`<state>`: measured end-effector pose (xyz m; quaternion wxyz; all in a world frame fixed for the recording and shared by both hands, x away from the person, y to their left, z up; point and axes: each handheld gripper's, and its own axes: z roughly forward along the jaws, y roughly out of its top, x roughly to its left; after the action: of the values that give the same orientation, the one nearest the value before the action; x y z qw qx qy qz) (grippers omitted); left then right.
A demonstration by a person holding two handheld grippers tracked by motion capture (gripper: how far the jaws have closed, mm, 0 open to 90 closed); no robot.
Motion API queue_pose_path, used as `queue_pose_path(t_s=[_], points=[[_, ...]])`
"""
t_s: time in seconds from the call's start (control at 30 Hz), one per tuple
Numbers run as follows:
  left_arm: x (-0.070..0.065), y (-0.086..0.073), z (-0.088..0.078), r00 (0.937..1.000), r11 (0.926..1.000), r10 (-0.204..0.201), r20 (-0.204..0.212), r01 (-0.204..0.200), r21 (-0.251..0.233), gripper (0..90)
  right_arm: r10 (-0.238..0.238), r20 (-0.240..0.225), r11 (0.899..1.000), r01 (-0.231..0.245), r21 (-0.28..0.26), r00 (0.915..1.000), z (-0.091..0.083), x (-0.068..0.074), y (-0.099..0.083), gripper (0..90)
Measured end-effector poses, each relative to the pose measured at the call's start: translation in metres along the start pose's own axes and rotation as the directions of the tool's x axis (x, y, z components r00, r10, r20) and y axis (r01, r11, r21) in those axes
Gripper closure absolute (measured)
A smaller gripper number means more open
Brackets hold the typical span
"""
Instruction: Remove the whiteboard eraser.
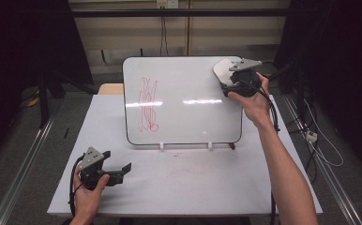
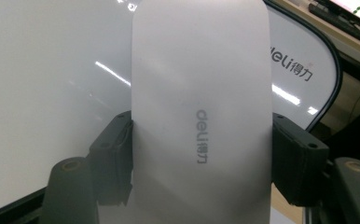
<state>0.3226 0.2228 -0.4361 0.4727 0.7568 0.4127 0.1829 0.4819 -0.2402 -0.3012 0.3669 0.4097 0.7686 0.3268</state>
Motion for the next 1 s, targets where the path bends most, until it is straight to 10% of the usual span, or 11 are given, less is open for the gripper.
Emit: queue_pose_path(t_s=[1.0], points=[[0.004,-0.002,-0.003,0.9996,0.9999,-0.014,-0.023,0.014,-0.005,5.3,0.057,-0.061,0.994,-0.063,-0.094,0.9965,-0.021,0.007,-0.011,31.9]])
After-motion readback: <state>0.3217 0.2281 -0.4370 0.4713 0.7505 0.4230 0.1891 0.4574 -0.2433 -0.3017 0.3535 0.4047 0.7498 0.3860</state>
